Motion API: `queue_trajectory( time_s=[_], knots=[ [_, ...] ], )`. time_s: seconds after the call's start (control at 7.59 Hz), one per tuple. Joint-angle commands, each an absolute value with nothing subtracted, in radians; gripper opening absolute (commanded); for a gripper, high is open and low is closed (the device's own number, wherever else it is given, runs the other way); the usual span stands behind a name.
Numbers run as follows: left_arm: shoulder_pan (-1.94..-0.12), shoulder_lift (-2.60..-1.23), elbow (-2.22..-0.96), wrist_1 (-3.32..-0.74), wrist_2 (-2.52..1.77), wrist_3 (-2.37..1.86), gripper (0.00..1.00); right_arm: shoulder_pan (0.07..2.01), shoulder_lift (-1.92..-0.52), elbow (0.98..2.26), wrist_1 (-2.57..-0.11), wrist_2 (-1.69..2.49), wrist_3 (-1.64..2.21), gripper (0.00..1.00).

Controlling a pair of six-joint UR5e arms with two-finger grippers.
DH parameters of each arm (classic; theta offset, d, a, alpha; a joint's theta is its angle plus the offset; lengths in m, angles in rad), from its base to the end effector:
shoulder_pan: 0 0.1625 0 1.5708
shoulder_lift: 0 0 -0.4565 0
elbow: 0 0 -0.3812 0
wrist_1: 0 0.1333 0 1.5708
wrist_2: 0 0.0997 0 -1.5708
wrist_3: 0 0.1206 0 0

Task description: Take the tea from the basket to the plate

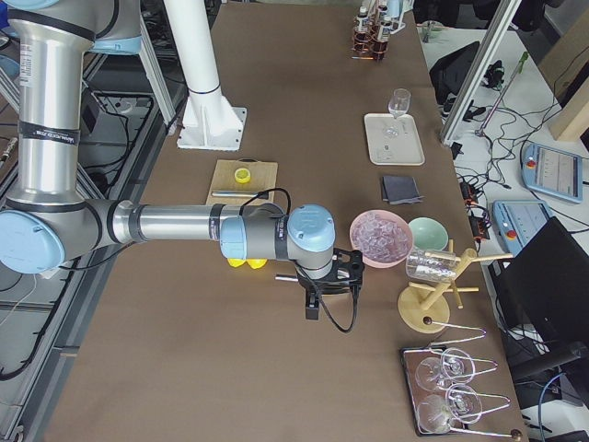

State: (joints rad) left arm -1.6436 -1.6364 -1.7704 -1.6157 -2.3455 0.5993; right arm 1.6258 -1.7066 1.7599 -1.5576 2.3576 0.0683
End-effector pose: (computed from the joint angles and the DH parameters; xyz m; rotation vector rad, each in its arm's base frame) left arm -0.0866 -0.5141 0.5698 0.5401 0.6387 0.6161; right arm 0.0711 -0.4207 0.6728 0.0578 -0.7872 0.0907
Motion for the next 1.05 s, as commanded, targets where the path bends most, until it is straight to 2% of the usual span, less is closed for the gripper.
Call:
queue_trajectory(
  time_s=[0.0,0.26,0.53,0.92],
  knots=[
    [-1.64,-1.702,-1.772,-1.615,-2.345,0.753,0.98,1.617,-1.704,1.761,-1.56,2.355,0.069,1.0],
    [-1.637,-1.803,-1.744,-1.544,-2.348,0.875,0.98,1.614,-1.704,1.761,-1.56,2.355,0.069,1.0],
    [-1.634,-1.96,-1.646,-1.4,-2.361,1.064,0.98,1.614,-1.704,1.761,-1.56,2.355,0.068,1.0],
    [-1.609,-2.066,-1.49,-1.345,-2.408,1.198,0.98,1.614,-1.704,1.759,-1.559,2.355,0.067,1.0]
  ],
)
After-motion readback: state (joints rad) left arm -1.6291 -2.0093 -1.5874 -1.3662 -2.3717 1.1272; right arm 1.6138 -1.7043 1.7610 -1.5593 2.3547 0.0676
